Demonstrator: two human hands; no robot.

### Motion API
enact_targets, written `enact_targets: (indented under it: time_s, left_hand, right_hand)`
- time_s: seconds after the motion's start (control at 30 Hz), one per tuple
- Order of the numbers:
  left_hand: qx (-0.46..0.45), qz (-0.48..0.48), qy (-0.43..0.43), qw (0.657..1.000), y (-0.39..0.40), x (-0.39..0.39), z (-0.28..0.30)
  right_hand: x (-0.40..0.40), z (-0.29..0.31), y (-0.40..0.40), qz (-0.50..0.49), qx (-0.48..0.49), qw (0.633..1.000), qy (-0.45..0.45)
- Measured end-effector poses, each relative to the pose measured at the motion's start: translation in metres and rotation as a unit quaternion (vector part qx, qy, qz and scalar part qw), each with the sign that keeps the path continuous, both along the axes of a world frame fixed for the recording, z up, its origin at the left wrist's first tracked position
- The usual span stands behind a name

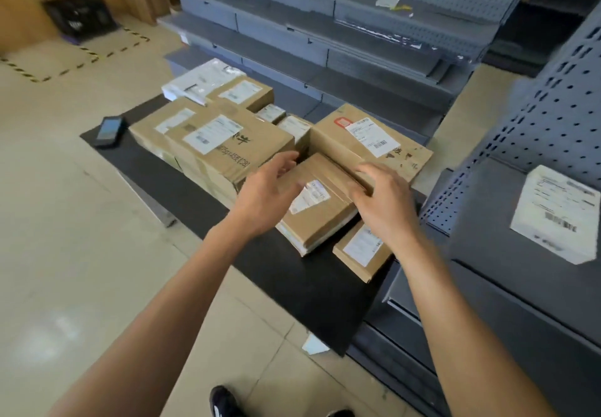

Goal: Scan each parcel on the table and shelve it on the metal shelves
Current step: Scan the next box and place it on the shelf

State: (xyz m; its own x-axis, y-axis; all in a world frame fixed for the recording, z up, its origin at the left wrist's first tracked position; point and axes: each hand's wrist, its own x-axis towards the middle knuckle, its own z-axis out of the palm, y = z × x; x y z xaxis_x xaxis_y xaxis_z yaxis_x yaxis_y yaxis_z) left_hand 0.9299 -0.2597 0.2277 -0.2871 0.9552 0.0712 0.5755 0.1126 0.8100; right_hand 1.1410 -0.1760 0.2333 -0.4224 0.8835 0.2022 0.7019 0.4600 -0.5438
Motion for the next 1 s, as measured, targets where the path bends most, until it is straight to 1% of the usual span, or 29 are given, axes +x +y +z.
enact_targets:
  time_s: [0.07,0.23,0.43,0.53,0.77,1.0]
  left_hand:
    - [-0.003,0.019,-0.009,1.0,-0.016,-0.039,0.0]
    - [0.01,0.063,0.001,0.998,-0.049,-0.128,0.002]
    - [0.03,0.113,0.002,0.993,-0.087,-0.212,0.005]
    - [0.031,0.142,-0.002,0.989,-0.105,-0.245,0.006]
    - [0.029,0.2,-0.004,0.979,-0.143,-0.306,0.003]
    - [0.031,0.279,-0.002,0.96,-0.159,-0.373,0.0]
  right_hand:
    - [-0.041,0.002,-0.009,0.01,-0.01,1.0,-0.001]
    - [-0.143,0.011,-0.038,0.052,-0.015,0.998,0.022]
    - [-0.239,0.023,-0.067,0.091,-0.031,0.992,0.082]
    - [-0.275,0.025,-0.078,0.116,-0.037,0.989,0.09]
    - [-0.356,0.017,-0.088,0.177,-0.045,0.98,0.075]
    - [-0.448,0.003,-0.079,0.239,-0.072,0.963,0.098]
